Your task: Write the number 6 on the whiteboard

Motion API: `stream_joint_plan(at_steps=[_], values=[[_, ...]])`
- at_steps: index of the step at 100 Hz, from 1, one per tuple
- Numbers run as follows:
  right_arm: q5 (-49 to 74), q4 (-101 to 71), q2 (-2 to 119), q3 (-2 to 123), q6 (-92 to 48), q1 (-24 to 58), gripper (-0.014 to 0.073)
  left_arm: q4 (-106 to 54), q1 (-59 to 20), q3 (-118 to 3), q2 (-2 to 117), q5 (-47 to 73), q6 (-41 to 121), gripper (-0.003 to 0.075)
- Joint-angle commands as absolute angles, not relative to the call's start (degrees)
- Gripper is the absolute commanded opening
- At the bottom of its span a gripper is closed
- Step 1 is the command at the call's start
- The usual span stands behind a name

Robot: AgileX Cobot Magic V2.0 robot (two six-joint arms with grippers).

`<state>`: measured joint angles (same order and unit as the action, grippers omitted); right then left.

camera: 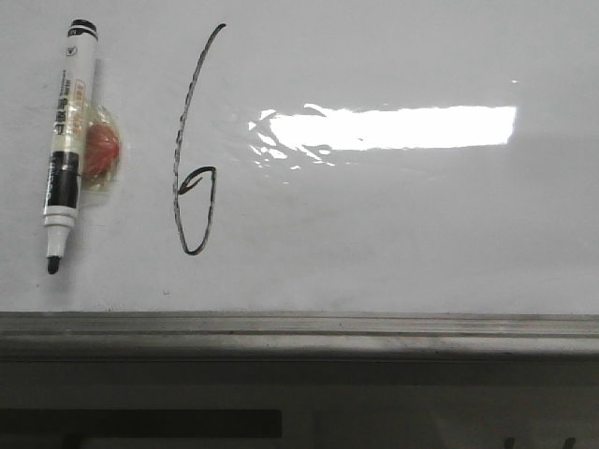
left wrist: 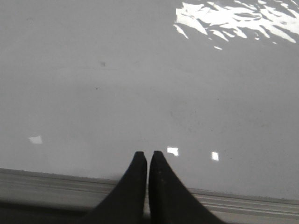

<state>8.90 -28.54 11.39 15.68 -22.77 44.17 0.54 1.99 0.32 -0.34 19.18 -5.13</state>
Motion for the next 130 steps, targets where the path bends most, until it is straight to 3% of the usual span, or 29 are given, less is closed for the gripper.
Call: stream_joint_plan(at_steps=[1, 76, 103, 130], values=[[5.3, -28.6, 11.9, 17.3, -23.2, 44.3, -0.0064, 0.6, 2.2, 2.9, -2.1, 16.7, -5.8, -0.0019], [2.3, -23.8, 11.9, 16.9, -23.0, 42.1, -0.0064, 0.6, 2.2, 2.9, -2.1, 16.7, -5.8, -0.0019], [-8.3, -3.4, 13.7, 15.1, -0.4, 25.2, -0.0064, 0.6, 2.2, 2.9, -2.1, 16.7, -5.8, -0.0019], [-8.8, 0.0, 13.7, 8.7, 2.0, 5.5, -0.0064, 0.6, 2.2, 2.9, -2.1, 16.7, -5.8, -0.0019]])
